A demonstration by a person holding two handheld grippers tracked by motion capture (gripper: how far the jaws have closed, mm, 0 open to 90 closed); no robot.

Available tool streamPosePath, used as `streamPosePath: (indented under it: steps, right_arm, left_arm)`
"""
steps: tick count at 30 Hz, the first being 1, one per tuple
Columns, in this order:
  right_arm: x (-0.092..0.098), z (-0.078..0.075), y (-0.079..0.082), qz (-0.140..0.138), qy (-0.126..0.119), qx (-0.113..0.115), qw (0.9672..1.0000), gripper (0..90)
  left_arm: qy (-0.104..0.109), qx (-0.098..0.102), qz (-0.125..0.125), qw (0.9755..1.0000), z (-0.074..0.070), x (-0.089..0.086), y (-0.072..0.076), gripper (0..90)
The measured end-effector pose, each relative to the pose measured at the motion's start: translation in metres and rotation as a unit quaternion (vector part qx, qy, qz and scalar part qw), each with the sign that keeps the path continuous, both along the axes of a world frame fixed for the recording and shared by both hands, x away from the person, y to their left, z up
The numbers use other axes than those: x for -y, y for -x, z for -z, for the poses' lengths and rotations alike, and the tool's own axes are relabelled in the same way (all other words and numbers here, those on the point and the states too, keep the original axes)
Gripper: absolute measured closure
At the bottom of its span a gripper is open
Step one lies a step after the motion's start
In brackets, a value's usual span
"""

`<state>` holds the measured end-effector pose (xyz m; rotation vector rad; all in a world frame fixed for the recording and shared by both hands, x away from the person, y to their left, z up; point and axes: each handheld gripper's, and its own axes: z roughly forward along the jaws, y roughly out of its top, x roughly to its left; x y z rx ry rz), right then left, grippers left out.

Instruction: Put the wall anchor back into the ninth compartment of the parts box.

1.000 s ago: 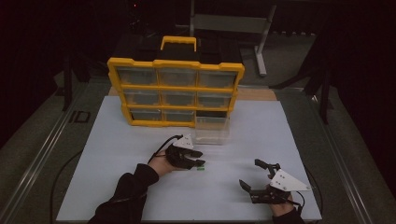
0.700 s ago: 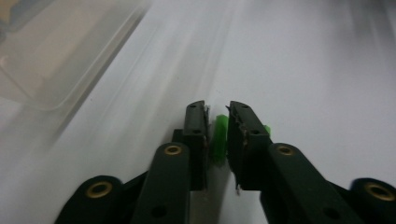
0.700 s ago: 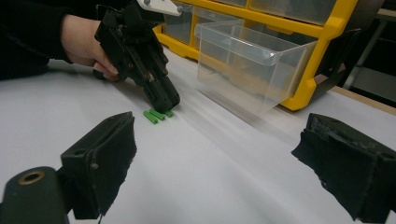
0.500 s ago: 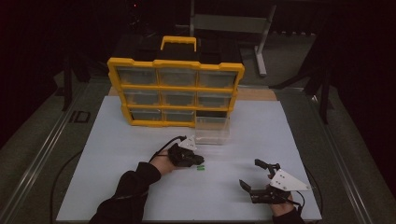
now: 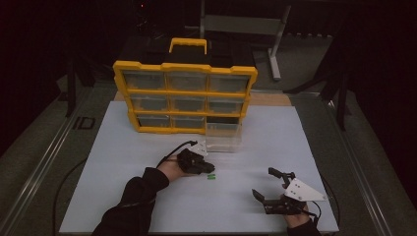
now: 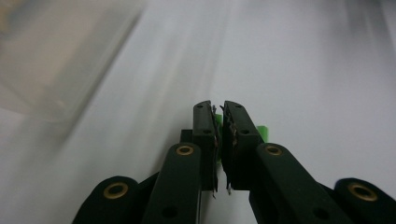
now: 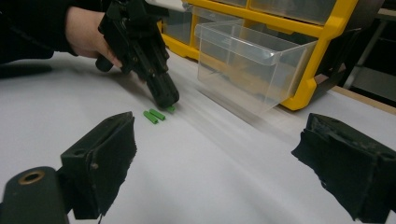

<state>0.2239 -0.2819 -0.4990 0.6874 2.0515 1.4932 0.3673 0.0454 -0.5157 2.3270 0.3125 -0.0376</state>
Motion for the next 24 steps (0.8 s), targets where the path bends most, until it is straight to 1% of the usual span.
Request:
streamPosePath:
  steps: [2, 3, 4, 6, 8, 9, 10, 11, 12, 14, 15, 17, 18, 19, 20, 21, 22, 23, 24]
  right_arm:
    - [0.000, 0.000, 0.000, 0.001, -0.001, 0.000, 1.0000, 10.0]
    - [0.000, -0.001, 0.001, 0.002, -0.003, 0.005, 1.0000, 10.0]
    - [0.000, -0.001, 0.001, 0.003, -0.003, 0.005, 1.0000, 10.0]
    - [0.001, -0.001, 0.001, 0.003, -0.004, 0.005, 1.0000, 10.0]
    - [0.001, -0.001, 0.001, 0.003, -0.003, 0.005, 1.0000, 10.0]
    - [0.001, -0.001, 0.001, 0.003, -0.004, 0.005, 1.0000, 10.0]
    - [0.001, -0.001, 0.001, 0.003, -0.004, 0.005, 1.0000, 10.1]
    - [0.001, -0.001, 0.001, 0.003, -0.003, 0.005, 1.0000, 10.0]
    - [0.001, -0.001, 0.001, 0.003, -0.004, 0.004, 1.0000, 10.0]
    - [0.001, -0.001, 0.001, 0.003, -0.004, 0.004, 1.0000, 10.0]
    - [0.001, -0.001, 0.001, 0.004, -0.004, 0.006, 1.0000, 10.0]
    - [0.001, -0.001, 0.001, 0.004, -0.004, 0.006, 1.0000, 10.0]
    - [0.001, -0.001, 0.001, 0.004, -0.004, 0.005, 1.0000, 10.0]
    - [0.001, -0.001, 0.001, 0.004, -0.004, 0.005, 1.0000, 10.0]
    - [0.001, -0.001, 0.001, 0.004, -0.004, 0.004, 1.0000, 10.0]
    - [0.001, -0.001, 0.001, 0.004, -0.004, 0.004, 1.0000, 10.0]
    - [0.001, -0.001, 0.001, 0.005, -0.004, 0.005, 1.0000, 10.0]
    - [0.001, -0.001, 0.001, 0.005, -0.004, 0.005, 1.0000, 10.0]
    - [0.001, -0.001, 0.001, 0.005, -0.004, 0.005, 1.0000, 10.0]
  left_arm:
    - [0.001, 0.001, 0.003, 1.0000, -0.002, -0.001, 0.000, 85.3]
    - [0.003, 0.003, 0.012, 0.9999, -0.008, -0.002, 0.000, 85.2]
    - [0.006, 0.011, 0.014, 0.9998, -0.011, -0.003, 0.001, 85.3]
    - [0.012, 0.011, 0.021, 0.9997, -0.015, -0.004, 0.001, 85.2]
    - [0.012, 0.011, 0.021, 0.9997, -0.015, -0.004, 0.001, 85.2]
    - [0.018, 0.011, 0.026, 0.9994, -0.023, -0.008, 0.000, 85.3]
    - [0.018, 0.008, 0.030, 0.9993, -0.025, -0.010, 0.000, 85.3]
    - [0.018, 0.008, 0.030, 0.9993, -0.025, -0.010, 0.000, 85.2]
    - [0.016, 0.010, 0.033, 0.9993, -0.029, -0.012, 0.000, 85.3]
    - [0.016, 0.010, 0.033, 0.9993, -0.029, -0.012, 0.000, 85.3]
    - [0.019, 0.012, 0.040, 0.9990, -0.035, -0.015, 0.001, 85.2]
    - [0.022, 0.008, 0.043, 0.9988, -0.038, -0.016, 0.000, 85.2]
    - [0.025, 0.014, 0.044, 0.9986, -0.041, -0.018, 0.001, 85.2]
    - [0.028, 0.012, 0.051, 0.9982, -0.047, -0.021, 0.000, 85.2]
    - [0.030, 0.016, 0.052, 0.9981, -0.050, -0.022, 0.000, 85.2]
    - [0.031, 0.014, 0.056, 0.9979, -0.053, -0.023, 0.000, 85.2]
    - [0.031, 0.014, 0.056, 0.9979, -0.053, -0.023, 0.000, 85.2]
    - [0.035, 0.015, 0.059, 0.9975, -0.057, -0.024, 0.000, 85.2]
    - [0.037, 0.018, 0.063, 0.9972, -0.064, -0.026, -0.001, 85.2]
